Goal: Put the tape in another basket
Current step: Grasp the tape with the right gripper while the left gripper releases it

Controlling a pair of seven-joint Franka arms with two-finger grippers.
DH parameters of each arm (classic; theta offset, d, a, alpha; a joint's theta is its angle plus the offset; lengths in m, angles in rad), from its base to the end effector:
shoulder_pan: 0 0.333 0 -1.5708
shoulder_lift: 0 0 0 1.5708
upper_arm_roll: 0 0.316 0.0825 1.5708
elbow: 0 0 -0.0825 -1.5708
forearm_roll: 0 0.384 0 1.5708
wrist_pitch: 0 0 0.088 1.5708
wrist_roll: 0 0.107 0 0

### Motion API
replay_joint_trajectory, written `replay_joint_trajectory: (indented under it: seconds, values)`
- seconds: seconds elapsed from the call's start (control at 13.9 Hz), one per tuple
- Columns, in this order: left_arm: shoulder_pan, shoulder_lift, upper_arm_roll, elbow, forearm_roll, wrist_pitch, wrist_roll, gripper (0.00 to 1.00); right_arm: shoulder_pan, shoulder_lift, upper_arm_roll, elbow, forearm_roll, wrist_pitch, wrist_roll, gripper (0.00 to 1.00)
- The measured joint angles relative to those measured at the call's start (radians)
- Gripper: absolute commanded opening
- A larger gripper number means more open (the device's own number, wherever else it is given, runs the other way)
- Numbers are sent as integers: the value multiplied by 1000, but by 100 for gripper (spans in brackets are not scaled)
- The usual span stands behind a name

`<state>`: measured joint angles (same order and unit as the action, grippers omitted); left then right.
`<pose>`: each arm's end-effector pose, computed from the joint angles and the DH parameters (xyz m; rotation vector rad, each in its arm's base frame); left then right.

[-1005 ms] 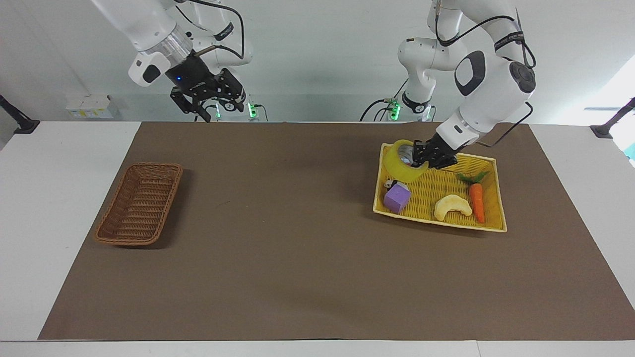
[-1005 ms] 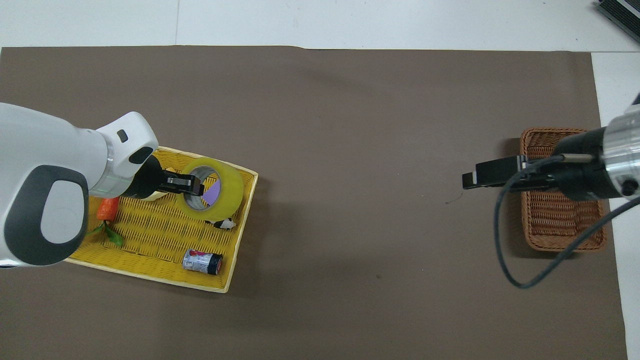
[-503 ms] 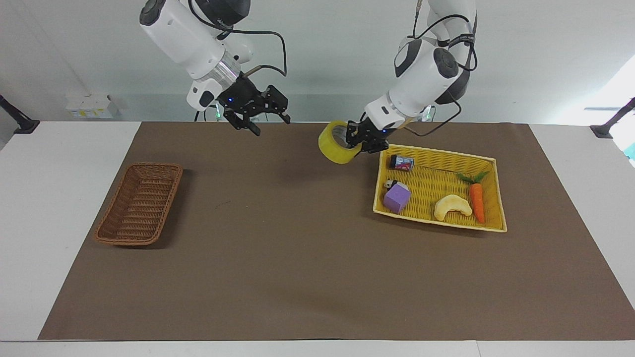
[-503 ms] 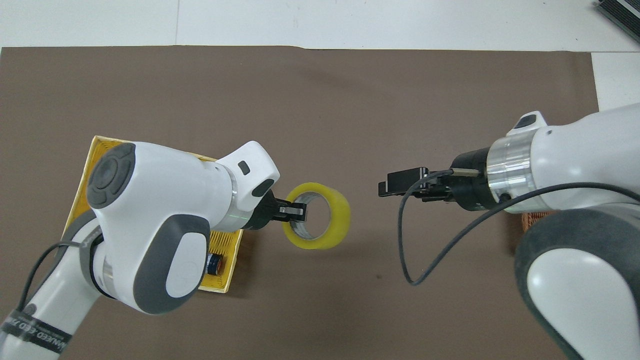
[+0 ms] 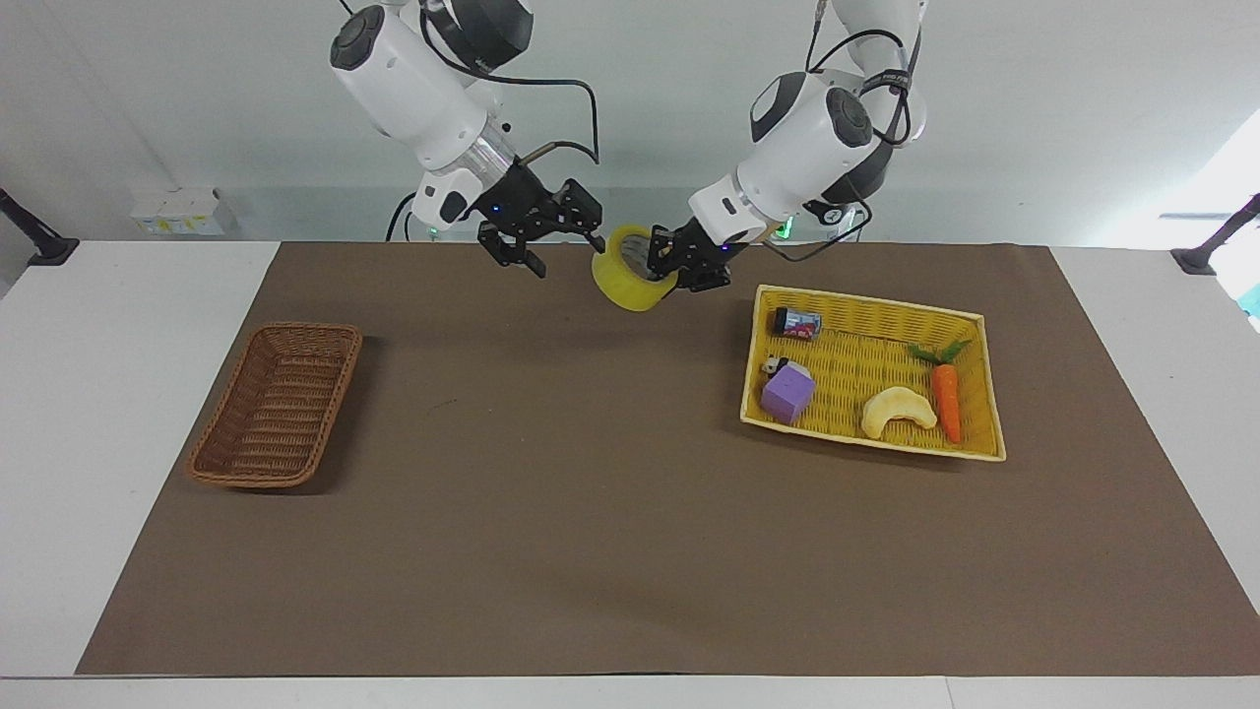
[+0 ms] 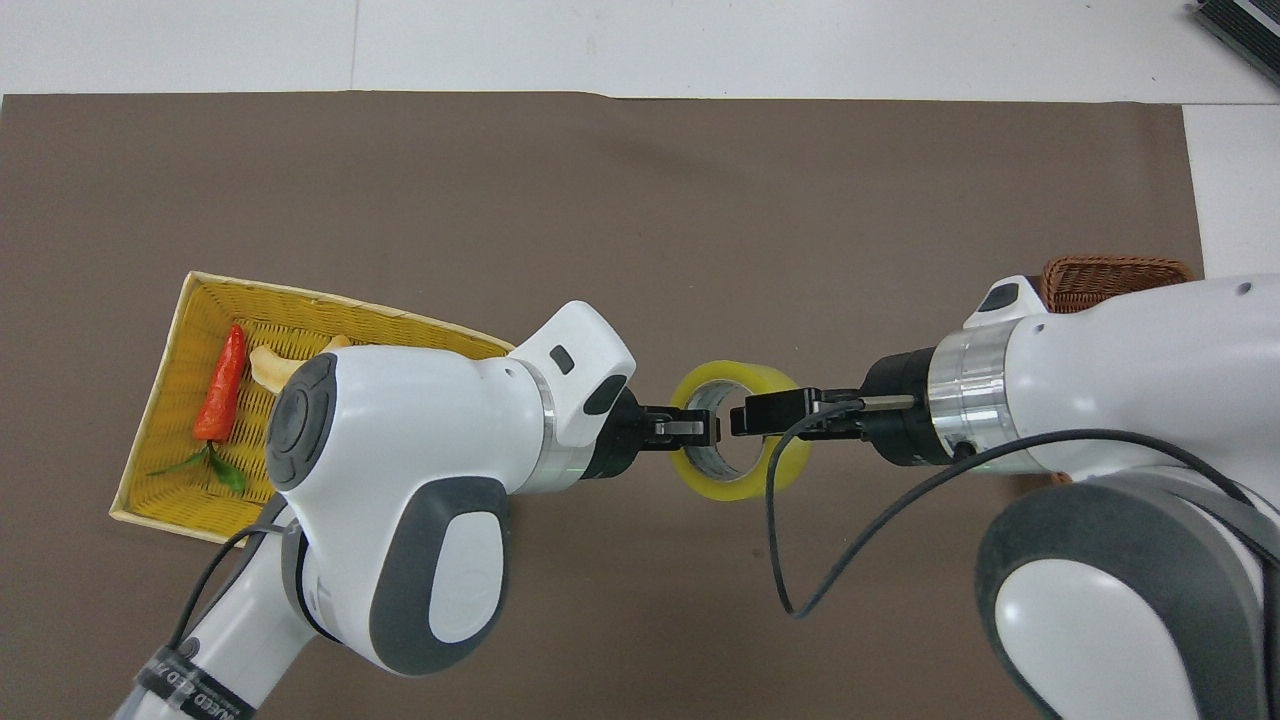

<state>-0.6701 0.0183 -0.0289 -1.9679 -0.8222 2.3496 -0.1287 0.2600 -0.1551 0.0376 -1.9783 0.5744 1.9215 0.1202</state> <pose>0.4488 -0.3909 0.5034 2.3824 -0.0974 0.0478 0.4914 0.1918 0.5547 -2.5912 -0.0028 0.0247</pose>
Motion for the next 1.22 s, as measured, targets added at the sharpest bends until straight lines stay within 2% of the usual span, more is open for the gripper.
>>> replay_joint_trajectory:
  seconds: [0.07,0.29,0.36,0.43,0.57,0.65,0.72,1.08,1.15,1.22]
  values:
    - [-12,0,-1,-8,-17,37,-1,0,-6,-11,0,-13,1,-1,-22,95]
    - [-43,2,-1,-36,-62,126,-1,0,-15,-23,-5,-30,2,-6,-82,34]
    - [-55,4,-1,-41,-69,148,-1,0,-21,-23,-6,-31,2,-13,-91,17]
    - [-62,6,-2,-43,-75,161,-3,0,-26,-23,-6,-30,5,-19,-93,11]
    - [-71,12,-2,-40,-98,173,-4,0,-28,-26,-5,-31,15,-22,-93,0]
    - [-73,11,-3,-38,-104,174,-4,35,-29,-25,-5,-33,16,-22,-90,0]
    - [-74,11,-3,-35,-108,175,-4,99,-29,-25,-5,-34,16,-22,-80,0]
    - [-73,-1,6,-28,-120,173,-9,100,-43,-27,-7,-35,15,-22,-32,0]
    - [-72,-5,7,-32,-168,168,-15,100,-45,-30,-9,-32,15,-22,-32,0]
    - [-71,-9,8,-34,-276,166,-14,100,-48,-34,-12,-31,15,-22,-32,0]
